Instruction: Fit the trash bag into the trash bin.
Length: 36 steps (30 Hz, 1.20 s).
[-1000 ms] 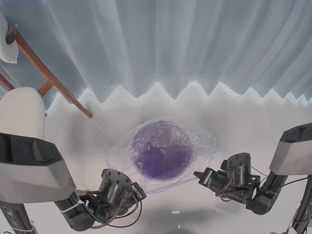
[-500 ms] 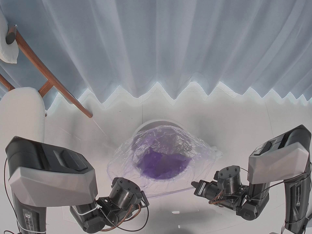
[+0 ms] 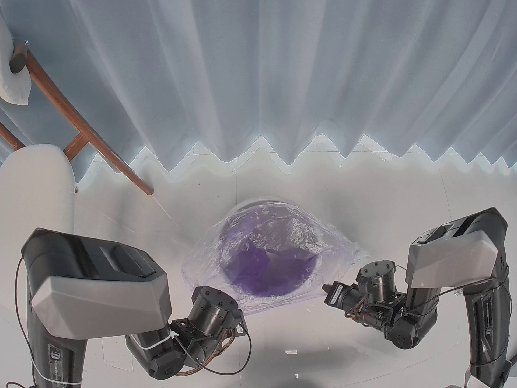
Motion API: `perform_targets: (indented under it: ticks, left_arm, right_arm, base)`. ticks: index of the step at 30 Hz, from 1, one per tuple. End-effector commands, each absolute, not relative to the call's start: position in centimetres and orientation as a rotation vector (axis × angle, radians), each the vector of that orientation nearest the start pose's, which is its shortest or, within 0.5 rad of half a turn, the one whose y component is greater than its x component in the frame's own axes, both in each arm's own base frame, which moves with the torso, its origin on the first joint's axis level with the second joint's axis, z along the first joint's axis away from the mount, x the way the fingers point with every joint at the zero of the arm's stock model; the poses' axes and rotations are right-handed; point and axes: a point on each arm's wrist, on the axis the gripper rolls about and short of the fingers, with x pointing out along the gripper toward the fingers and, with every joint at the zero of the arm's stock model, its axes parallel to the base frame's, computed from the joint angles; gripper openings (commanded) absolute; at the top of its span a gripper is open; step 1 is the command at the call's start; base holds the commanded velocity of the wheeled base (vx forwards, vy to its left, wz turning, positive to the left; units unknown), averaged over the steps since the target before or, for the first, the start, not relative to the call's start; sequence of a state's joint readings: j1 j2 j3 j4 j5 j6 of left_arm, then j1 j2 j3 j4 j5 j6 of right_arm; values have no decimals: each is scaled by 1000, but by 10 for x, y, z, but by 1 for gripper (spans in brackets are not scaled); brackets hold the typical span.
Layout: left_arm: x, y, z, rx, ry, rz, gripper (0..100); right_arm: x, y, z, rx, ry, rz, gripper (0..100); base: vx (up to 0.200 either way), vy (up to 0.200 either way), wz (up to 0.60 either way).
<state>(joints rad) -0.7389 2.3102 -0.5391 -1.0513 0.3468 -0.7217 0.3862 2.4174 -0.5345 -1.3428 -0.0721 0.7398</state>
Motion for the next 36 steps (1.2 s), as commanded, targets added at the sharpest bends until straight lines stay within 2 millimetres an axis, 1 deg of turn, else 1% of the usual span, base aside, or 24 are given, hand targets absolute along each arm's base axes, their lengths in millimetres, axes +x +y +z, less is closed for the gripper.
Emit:
perform_targets:
  ticks: [1, 2, 4, 5, 7, 11, 12, 13, 14, 15, 17, 18, 19, 20, 21, 23, 25, 27, 29, 30, 31, 33, 36]
  left_arm:
    - [236, -207, -35, -309, 725, -137, 100]
    - [233, -208, -32, -316, 725, -150, 100]
    - [229, -211, -26, -331, 707, -174, 100]
    - [224, -211, -19, -337, 689, -194, 100]
    - [214, -208, -10, -345, 668, -224, 100]
    - [195, -204, 4, -346, 646, -272, 100]
    - [193, -203, 5, -345, 644, -278, 100]
    - [180, -199, 14, -346, 635, -310, 100]
    - [173, -197, 20, -357, 623, -331, 100]
    - [161, -193, 28, -366, 613, -373, 100]
    - [143, -186, 35, -369, 618, -434, 100]
    - [129, -179, 37, -360, 635, -484, 100]
    - [122, -175, 39, -357, 640, -511, 100]
    - [120, -174, 39, -355, 642, -518, 100]
    - [112, -172, 43, -364, 627, -557, 100]
    - [109, -176, 50, -407, 580, -587, 100]
    - [108, -175, 56, -417, 551, -587, 100]
    - [107, -174, 60, -432, 536, -597, 100]
    - [106, -173, 69, -461, 506, -616, 100]
    - [106, -173, 69, -461, 506, -616, 100]
    - [104, -170, 78, -486, 472, -631, 100]
    - [104, -168, 79, -484, 463, -629, 100]
    - [104, -166, 84, -479, 415, -592, 100]
  right_arm:
    - [306, 120, -42, 596, 613, 93, 100]
    - [303, 119, -36, 597, 609, 95, 100]
    - [295, 120, -32, 592, 618, 102, 100]
    - [285, 119, -29, 580, 637, 109, 100]
    - [271, 117, -21, 557, 651, 131, 100]
    - [252, 112, -7, 550, 617, 180, 100]
    - [250, 111, -5, 553, 608, 188, 100]
    - [240, 107, 1, 554, 590, 214, 100]
    - [234, 104, 4, 551, 588, 224, 100]
    - [224, 99, 8, 541, 602, 233, 100]
    - [213, 94, 15, 537, 611, 242, 100]
    - [207, 92, 20, 540, 610, 249, 100]
    - [204, 90, 24, 541, 601, 253, 100]
    - [203, 90, 26, 542, 597, 254, 100]
    - [200, 88, 35, 550, 562, 263, 100]
    - [197, 87, 45, 558, 518, 269, 100]
    - [194, 85, 53, 563, 479, 262, 100]
    - [193, 84, 57, 569, 453, 250, 100]
    - [192, 82, 62, 579, 424, 242, 100]
    - [192, 82, 62, 579, 424, 242, 100]
    - [191, 80, 71, 593, 383, 248, 100]
    - [189, 78, 74, 599, 369, 252, 100]
    - [184, 77, 87, 615, 315, 280, 100]
  base:
    - [0, 0, 0]
    - [0, 0, 0]
    - [0, 0, 0]
    - [0, 0, 0]
    - [0, 0, 0]
    - [0, 0, 0]
    - [0, 0, 0]
    - [0, 0, 0]
    - [0, 0, 0]
    - [0, 0, 0]
    - [0, 0, 0]
    - [0, 0, 0]
    - [0, 0, 0]
    - [0, 0, 0]
    - [0, 0, 0]
    - [0, 0, 0]
    - [0, 0, 0]
    - [0, 0, 0]
    - [0, 0, 0]
    - [0, 0, 0]
    - [0, 0, 0]
    - [0, 0, 0]
    - [0, 0, 0]
